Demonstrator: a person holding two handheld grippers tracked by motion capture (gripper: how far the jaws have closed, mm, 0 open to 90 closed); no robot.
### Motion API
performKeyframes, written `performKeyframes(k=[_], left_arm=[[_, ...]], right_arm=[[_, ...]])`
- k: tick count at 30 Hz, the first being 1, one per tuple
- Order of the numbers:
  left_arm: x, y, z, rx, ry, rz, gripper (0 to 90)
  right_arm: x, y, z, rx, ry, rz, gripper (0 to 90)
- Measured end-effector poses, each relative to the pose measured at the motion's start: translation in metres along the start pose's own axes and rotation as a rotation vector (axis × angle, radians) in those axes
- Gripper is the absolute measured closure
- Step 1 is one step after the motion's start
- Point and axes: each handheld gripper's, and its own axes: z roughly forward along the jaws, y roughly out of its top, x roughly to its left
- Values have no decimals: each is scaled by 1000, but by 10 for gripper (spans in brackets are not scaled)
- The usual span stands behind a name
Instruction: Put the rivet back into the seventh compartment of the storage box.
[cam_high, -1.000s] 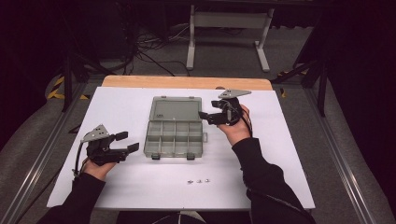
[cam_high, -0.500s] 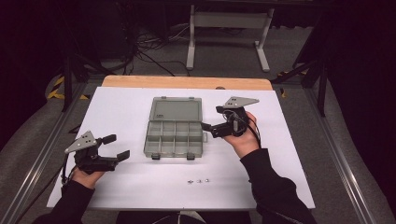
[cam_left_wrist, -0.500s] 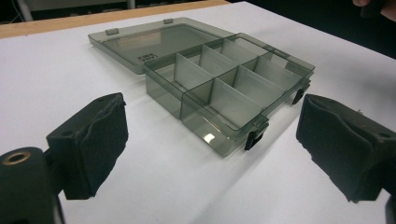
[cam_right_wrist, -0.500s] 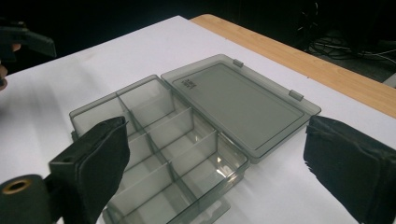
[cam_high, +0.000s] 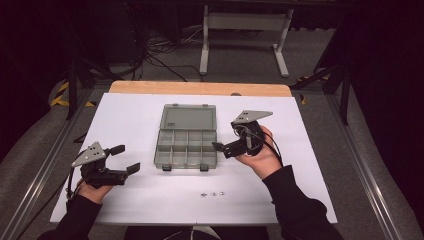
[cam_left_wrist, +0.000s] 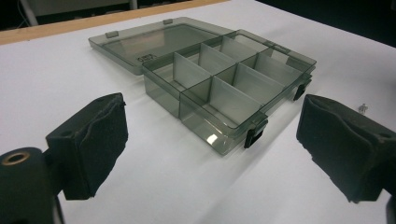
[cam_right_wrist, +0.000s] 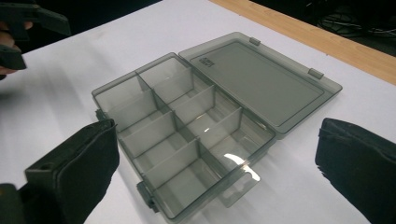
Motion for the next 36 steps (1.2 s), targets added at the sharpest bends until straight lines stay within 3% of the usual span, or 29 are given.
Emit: performKeyframes(k=[3,8,15,21,25,31,36], left_arm=[[2,-1,-1,-7,-2,-5,99],[2,-1,-3,-8,0,-10,101],[3,-1,-5,-18,-4,-17,102],[5,-1,-6,-29,-6,-21,102],[4,-1,-6,-38,-6,-19,100],[4,-1,-7,-48,-12,-14,96],[4,-3,-8,-94,-29,2,98]], right_arm=[[5,0,-2,6,1,12,1],[17,3,-7,16,3,-34,2],[19,6,-13,32,22,-55,13],[22,8,-14,95,17,-94,75],[28,8,-12,169,28,-138,132],[34,7,-10,244,18,-176,126],[38,7,-9,299,27,-196,163]])
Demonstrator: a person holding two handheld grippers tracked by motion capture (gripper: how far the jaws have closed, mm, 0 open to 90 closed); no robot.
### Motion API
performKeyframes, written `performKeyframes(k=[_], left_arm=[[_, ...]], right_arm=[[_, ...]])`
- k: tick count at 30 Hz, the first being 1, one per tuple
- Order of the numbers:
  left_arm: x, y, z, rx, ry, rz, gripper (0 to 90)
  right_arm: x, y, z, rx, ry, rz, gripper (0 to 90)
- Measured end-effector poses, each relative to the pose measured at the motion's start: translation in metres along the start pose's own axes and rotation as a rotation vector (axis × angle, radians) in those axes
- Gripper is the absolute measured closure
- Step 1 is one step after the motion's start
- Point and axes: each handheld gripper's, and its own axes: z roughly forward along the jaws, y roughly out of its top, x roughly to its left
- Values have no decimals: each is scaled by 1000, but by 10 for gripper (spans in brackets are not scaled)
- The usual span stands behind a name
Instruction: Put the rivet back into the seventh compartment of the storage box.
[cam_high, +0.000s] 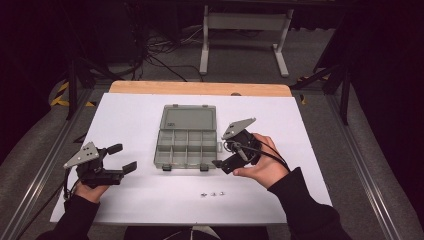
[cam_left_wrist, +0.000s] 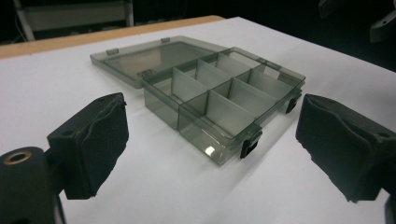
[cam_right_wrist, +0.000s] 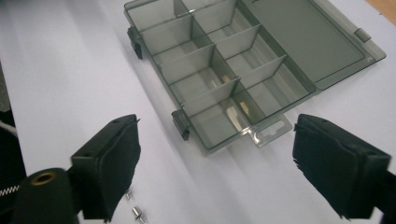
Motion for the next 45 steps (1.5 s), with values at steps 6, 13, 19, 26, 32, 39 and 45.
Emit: performKeyframes(k=[6,13,19,26,32,39,45], left_arm=[[0,0,-1,-15,-9,3,94],[-1,0,-1,-20,-8,17,87],[-1,0,-1,-12,-13,18,87],[-1,-1,0,-12,-14,16,87],[-1,-1,0,-8,-14,16,87],[-1,-1,0,-11,-16,15,87],[-1,-1,0,-8,-16,13,87]], right_arm=[[6,1,3,37,6,-26,172],[9,0,7,95,44,-21,203],[12,0,11,169,83,-32,206],[16,-3,18,263,128,-39,214],[17,-4,21,293,142,-41,217],[21,-6,26,283,135,-52,244],[27,-11,35,294,155,-49,257]])
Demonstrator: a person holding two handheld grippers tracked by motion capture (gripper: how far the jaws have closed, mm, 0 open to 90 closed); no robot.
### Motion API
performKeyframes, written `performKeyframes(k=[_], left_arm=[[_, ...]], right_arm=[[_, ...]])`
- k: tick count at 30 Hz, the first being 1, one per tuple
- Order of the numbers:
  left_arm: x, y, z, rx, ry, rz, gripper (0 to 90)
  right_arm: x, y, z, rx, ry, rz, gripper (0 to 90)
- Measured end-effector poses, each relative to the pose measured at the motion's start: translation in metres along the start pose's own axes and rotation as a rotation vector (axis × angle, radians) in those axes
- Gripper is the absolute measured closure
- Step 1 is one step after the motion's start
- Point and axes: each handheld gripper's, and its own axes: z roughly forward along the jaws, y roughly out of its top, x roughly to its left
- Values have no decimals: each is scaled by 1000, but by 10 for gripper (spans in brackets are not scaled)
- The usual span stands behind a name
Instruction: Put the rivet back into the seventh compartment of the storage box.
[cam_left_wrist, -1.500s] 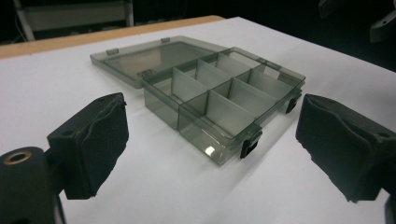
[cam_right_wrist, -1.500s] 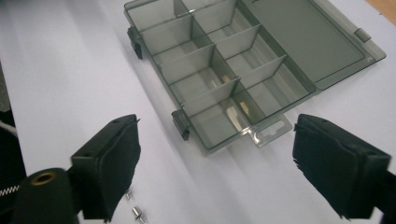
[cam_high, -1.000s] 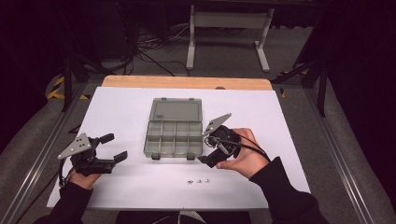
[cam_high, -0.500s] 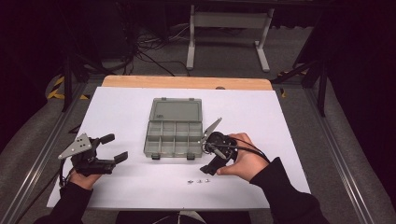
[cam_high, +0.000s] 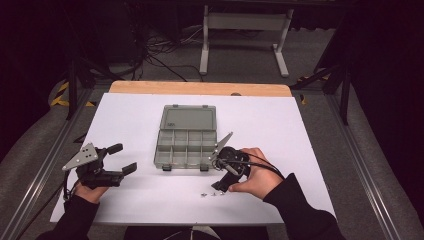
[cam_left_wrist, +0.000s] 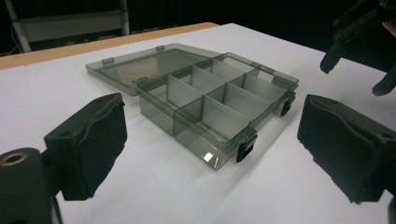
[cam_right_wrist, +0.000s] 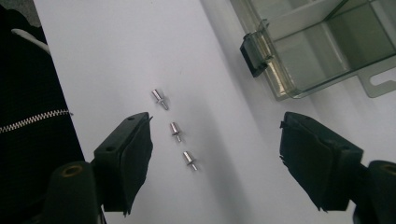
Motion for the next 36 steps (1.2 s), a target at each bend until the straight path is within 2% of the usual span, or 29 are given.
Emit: performKeyframes(k=[12,36], left_arm=[[-1,0,2,4,2,4,87],[-1,-1,3,17,-5,8,87]], right_arm=[[8,-7,22,47,25,-20,277],[13,-18,41,145,35,-56,381]])
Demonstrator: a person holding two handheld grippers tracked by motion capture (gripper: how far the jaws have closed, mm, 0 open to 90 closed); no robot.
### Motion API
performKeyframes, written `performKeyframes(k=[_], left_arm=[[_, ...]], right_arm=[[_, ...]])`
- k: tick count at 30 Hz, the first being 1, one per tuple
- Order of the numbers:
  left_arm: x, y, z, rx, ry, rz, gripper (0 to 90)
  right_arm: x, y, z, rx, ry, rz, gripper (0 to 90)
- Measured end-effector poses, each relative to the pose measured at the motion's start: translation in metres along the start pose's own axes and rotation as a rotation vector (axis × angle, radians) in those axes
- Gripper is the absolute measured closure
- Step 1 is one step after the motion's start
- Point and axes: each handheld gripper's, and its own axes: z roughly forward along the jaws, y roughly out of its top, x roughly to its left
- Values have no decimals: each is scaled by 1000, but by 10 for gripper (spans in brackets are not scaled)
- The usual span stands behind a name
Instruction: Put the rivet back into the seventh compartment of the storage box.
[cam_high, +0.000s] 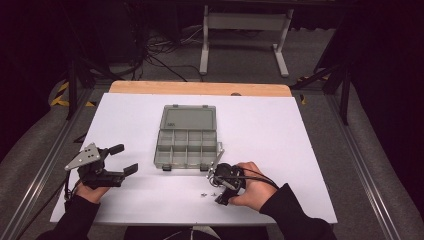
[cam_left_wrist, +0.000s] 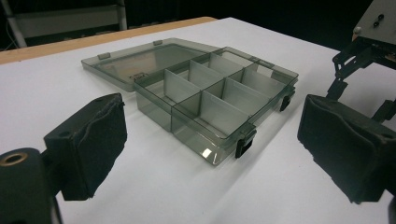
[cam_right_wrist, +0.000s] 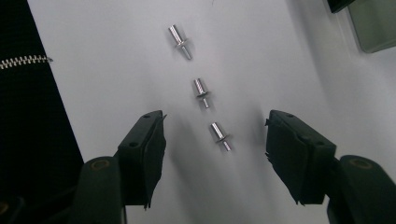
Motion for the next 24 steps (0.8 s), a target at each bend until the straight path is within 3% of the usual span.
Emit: performKeyframes(k=[8,24], left_arm=[[0,0,0,0,0,1,87],[0,0,0,4,-4,3,87]], right_arm=[[1,0,3,14,12,-15,466],[4,0,2,26,-26,-62,694]])
